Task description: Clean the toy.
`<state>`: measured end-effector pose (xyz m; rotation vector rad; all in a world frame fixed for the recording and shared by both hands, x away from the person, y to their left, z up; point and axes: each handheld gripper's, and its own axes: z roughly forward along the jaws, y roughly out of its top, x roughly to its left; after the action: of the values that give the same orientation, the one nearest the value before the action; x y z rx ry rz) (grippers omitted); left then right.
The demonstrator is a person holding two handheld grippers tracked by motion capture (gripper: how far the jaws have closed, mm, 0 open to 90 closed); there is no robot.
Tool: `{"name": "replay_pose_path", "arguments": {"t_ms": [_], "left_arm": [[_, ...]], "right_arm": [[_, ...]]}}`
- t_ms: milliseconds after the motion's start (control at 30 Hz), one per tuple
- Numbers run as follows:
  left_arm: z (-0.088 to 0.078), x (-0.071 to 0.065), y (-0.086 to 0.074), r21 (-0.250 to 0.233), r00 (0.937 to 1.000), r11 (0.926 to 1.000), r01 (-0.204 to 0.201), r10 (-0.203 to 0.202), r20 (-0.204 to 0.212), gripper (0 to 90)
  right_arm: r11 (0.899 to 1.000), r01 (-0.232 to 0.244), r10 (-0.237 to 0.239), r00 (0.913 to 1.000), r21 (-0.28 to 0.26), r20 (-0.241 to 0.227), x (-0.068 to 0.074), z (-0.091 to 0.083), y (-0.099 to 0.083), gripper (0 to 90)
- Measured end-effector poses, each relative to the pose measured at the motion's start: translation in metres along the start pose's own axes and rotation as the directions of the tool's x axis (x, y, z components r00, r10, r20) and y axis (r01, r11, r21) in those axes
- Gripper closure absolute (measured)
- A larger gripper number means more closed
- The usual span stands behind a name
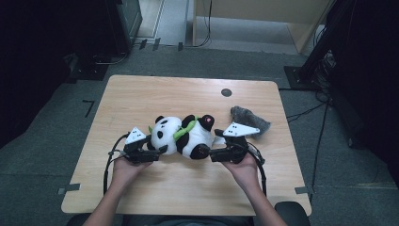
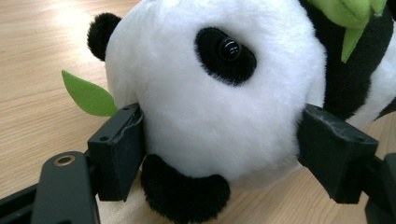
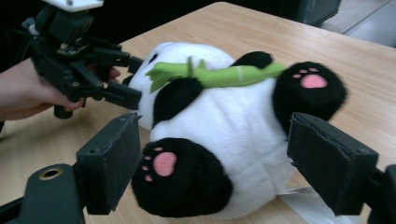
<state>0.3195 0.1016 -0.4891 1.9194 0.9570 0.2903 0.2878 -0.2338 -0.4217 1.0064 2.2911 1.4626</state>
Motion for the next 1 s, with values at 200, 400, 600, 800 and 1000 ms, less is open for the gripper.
{"name": "replay_pose_path", "arguments": {"t_ms": [200, 400, 600, 800, 1000], "left_arm": [[0.0, 0.0, 0.0, -0.004, 1.0, 1.0, 0.004, -0.004, -0.001, 20.5], [0.0, -0.001, 0.001, -0.013, 1.0, 0.9999, 0.003, -0.003, -0.007, 20.5], [0.001, 0.0, 0.002, -0.009, 0.9999, 0.9999, 0.01, -0.01, -0.006, 20.5], [0.002, 0.001, 0.008, 0.005, 0.9997, 0.9997, 0.022, -0.022, 0.001, 20.6], [0.002, 0.004, 0.013, 0.009, 0.9974, 0.9977, 0.067, -0.067, 0.027, 20.7]], "right_arm": [[0.998, 0.048, -0.047, 0.9987, 0.031, -0.018, 0.01, 0.014, -0.005, 13.6], [0.996, 0.079, -0.078, 0.9965, 0.045, -0.031, 0.015, 0.024, -0.009, 9.9], [0.993, 0.088, -0.088, 0.9961, 0.073, -0.01, 0.009, 0.039, -0.017, 6.0], [0.988, 0.121, -0.124, 0.992, 0.093, 0.026, 0.005, 0.053, -0.022, 4.5], [0.99, 0.11, -0.113, 0.9932, 0.093, 0.027, -0.002, 0.059, -0.023, 9.1]]}}
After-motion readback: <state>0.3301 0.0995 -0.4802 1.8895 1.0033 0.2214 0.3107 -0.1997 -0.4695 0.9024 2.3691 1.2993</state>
